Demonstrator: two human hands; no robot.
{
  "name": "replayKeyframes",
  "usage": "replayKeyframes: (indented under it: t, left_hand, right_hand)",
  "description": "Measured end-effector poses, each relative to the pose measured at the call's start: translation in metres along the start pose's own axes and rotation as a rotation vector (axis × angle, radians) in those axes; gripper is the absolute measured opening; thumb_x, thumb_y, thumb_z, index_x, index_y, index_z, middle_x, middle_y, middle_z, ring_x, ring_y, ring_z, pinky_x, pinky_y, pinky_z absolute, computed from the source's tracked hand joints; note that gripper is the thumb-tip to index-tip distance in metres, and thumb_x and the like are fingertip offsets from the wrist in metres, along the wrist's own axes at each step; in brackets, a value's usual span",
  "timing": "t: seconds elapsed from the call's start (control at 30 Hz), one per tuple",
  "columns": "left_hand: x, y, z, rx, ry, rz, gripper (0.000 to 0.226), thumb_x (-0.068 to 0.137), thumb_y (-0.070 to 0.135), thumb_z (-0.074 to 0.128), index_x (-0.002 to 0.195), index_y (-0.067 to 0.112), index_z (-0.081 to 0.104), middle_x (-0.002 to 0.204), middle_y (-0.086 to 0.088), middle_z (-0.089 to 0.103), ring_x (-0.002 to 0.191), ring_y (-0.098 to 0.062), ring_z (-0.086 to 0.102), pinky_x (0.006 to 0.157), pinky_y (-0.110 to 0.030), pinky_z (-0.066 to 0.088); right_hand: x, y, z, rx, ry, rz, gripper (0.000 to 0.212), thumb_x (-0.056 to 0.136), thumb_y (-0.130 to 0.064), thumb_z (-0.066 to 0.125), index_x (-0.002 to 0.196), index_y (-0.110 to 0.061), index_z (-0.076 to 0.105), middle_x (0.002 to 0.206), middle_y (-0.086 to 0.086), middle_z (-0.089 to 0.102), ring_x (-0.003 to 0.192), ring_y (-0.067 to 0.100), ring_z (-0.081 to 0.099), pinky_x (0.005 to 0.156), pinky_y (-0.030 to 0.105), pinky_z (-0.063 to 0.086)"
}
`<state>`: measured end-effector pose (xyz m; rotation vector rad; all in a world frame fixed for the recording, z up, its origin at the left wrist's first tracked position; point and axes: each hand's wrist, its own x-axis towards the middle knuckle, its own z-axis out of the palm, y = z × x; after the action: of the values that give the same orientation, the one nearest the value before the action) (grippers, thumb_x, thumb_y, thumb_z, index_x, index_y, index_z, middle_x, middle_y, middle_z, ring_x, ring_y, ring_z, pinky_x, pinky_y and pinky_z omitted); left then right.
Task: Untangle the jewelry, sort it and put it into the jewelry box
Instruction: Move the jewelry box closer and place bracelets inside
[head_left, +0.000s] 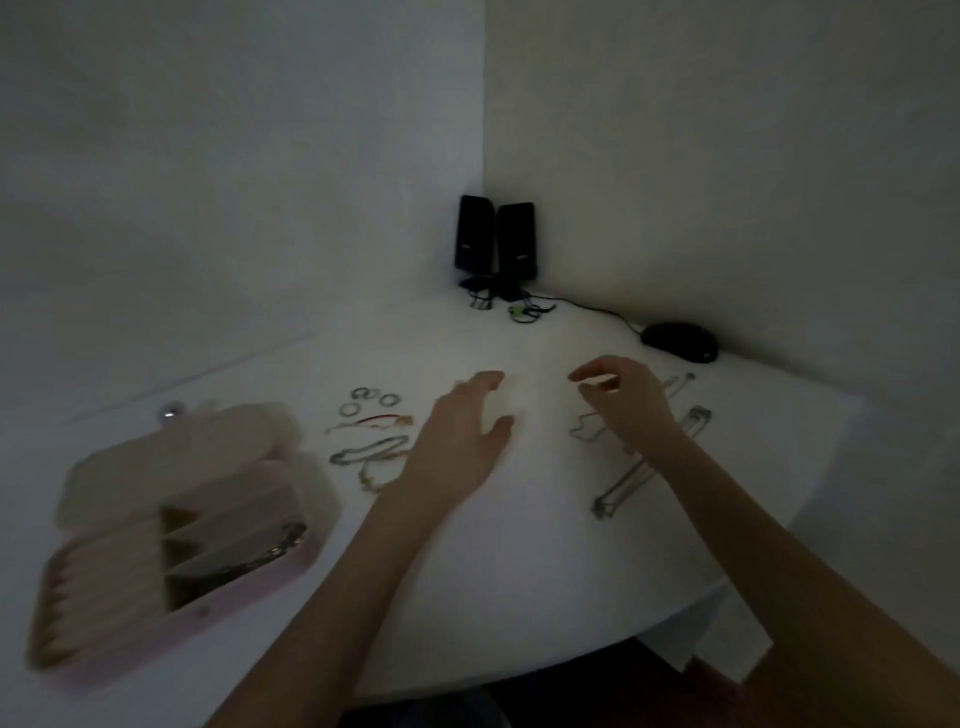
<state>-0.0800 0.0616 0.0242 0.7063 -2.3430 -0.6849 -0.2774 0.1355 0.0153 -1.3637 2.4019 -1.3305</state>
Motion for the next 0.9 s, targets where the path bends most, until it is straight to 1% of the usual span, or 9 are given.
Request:
replayKeyframes:
  t: [0.07,0.13,0.23,0.37,0.53,0.63,0.7,0.8,0.9]
  left_hand:
    - [0.016,0.013,0.030,0.024,-0.107,0.034,0.049,0.098,0.026,0.046,0.144,0.012,0.034,0.149,-0.003,0.036,0.139,-0.017,0.030,0.103,-0.010,0.011]
    - [0.029,0.023,0.057,0.067,-0.238,0.084,0.052,0.101,0.031,0.037,0.148,0.016,0.023,0.156,0.002,0.018,0.144,-0.010,0.012,0.106,-0.011,-0.001]
    - [0.045,0.022,0.086,0.131,-0.357,0.130,0.050,0.102,0.030,0.032,0.148,0.014,0.022,0.157,-0.001,0.015,0.145,-0.011,0.007,0.113,-0.022,-0.001]
    - [0.050,0.010,0.098,0.184,-0.337,0.154,0.046,0.102,0.029,0.031,0.146,0.013,0.031,0.155,-0.002,0.026,0.144,-0.013,0.015,0.114,-0.023,0.002]
    - [0.046,0.007,0.099,0.148,-0.260,0.182,0.043,0.100,0.029,0.038,0.141,0.015,0.041,0.151,-0.001,0.034,0.142,-0.011,0.022,0.112,-0.019,0.004]
    - [0.047,0.011,0.096,0.147,-0.200,0.151,0.037,0.099,0.025,0.042,0.131,0.011,0.054,0.140,-0.009,0.050,0.134,-0.018,0.040,0.112,-0.025,0.021]
    - [0.045,0.013,0.093,0.171,-0.185,0.131,0.032,0.098,0.024,0.044,0.121,0.008,0.062,0.127,-0.014,0.059,0.122,-0.025,0.052,0.105,-0.029,0.033]
    - [0.045,0.012,0.091,0.187,-0.174,0.127,0.030,0.098,0.026,0.046,0.110,0.010,0.068,0.114,-0.012,0.066,0.109,-0.026,0.060,0.096,-0.034,0.044]
    - [0.046,0.009,0.091,0.154,-0.157,0.132,0.026,0.096,0.024,0.049,0.103,0.011,0.071,0.104,-0.008,0.071,0.097,-0.023,0.064,0.088,-0.037,0.048]
  right_hand:
    - [0.016,0.026,-0.021,-0.065,0.081,0.057,0.020,0.090,-0.009,0.056,0.100,-0.020,0.069,0.115,0.006,0.064,0.097,0.020,0.060,0.075,0.021,0.038]
    - [0.030,0.051,-0.037,-0.132,0.129,0.132,0.025,0.094,-0.007,0.052,0.113,-0.014,0.066,0.123,0.008,0.060,0.104,0.025,0.059,0.077,0.023,0.040]
    - [0.049,0.086,-0.051,-0.230,0.161,0.231,0.025,0.094,-0.017,0.056,0.117,-0.017,0.065,0.130,0.011,0.056,0.114,0.028,0.054,0.097,0.030,0.039]
    - [0.062,0.104,-0.053,-0.431,0.112,0.265,0.023,0.093,-0.028,0.057,0.112,-0.022,0.068,0.123,0.012,0.058,0.116,0.030,0.048,0.100,0.041,0.037]
    - [0.066,0.103,-0.051,-0.559,0.107,0.154,0.020,0.093,-0.026,0.055,0.102,-0.019,0.071,0.111,0.008,0.064,0.110,0.028,0.050,0.095,0.040,0.034]
    - [0.068,0.099,-0.051,-0.629,0.104,0.109,0.015,0.093,-0.024,0.054,0.095,-0.015,0.067,0.103,0.008,0.065,0.105,0.028,0.050,0.090,0.036,0.032]
    - [0.069,0.097,-0.048,-0.687,0.100,0.092,0.014,0.093,-0.022,0.052,0.094,-0.013,0.063,0.100,0.010,0.064,0.102,0.028,0.050,0.087,0.036,0.033]
    - [0.069,0.095,-0.045,-0.754,0.087,0.074,0.017,0.095,-0.021,0.046,0.095,-0.010,0.060,0.100,0.011,0.062,0.099,0.028,0.050,0.083,0.036,0.034]
    - [0.068,0.093,-0.045,-0.680,0.082,0.074,0.019,0.096,-0.025,0.048,0.098,-0.010,0.061,0.103,0.010,0.062,0.101,0.028,0.051,0.086,0.037,0.036]
